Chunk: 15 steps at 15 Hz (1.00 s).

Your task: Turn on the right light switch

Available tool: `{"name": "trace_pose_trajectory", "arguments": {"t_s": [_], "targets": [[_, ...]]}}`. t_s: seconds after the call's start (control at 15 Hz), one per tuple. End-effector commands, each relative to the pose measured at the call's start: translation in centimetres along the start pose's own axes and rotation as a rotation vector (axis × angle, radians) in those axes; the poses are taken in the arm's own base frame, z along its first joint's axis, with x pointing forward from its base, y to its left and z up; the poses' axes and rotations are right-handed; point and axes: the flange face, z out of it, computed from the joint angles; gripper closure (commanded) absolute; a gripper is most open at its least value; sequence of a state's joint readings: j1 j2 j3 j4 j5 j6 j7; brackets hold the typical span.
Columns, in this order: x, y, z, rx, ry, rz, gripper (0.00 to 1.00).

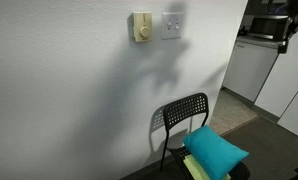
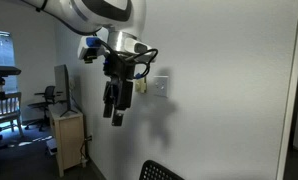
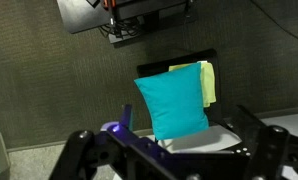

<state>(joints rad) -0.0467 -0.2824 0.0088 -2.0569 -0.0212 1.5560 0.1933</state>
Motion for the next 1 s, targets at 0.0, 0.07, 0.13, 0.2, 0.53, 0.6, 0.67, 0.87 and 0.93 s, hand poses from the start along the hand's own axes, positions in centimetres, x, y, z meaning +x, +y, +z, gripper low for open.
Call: {"name": "trace_pose_trajectory", "arguments": {"t_s": [0.0, 0.07, 0.13, 0.2, 0.53, 0.6, 0.67, 0.87, 0.93], "targets": [[0.0, 0.02, -0.07, 0.0, -0.001, 0.0, 0.0], [0.01, 0.01, -0.07, 0.0, -0.001, 0.0, 0.0], [0.01, 0.03, -0.07, 0.0, -0.001, 0.0, 0.0], [0.01, 0.03, -0.07, 0.0, -0.001, 0.0, 0.0], [0.01, 0.03, -0.07, 0.0, -0.001, 0.0, 0.0], [0.01, 0.03, -0.07, 0.0, -0.001, 0.0, 0.0], [0.01, 0.03, -0.07, 0.0, -0.001, 0.0, 0.0], [0.63, -0.35, 0.35, 0.0, -0.009, -0.016, 0.0], [0.82, -0.53, 0.42, -0.004, -0.01, -0.02, 0.0]]}}
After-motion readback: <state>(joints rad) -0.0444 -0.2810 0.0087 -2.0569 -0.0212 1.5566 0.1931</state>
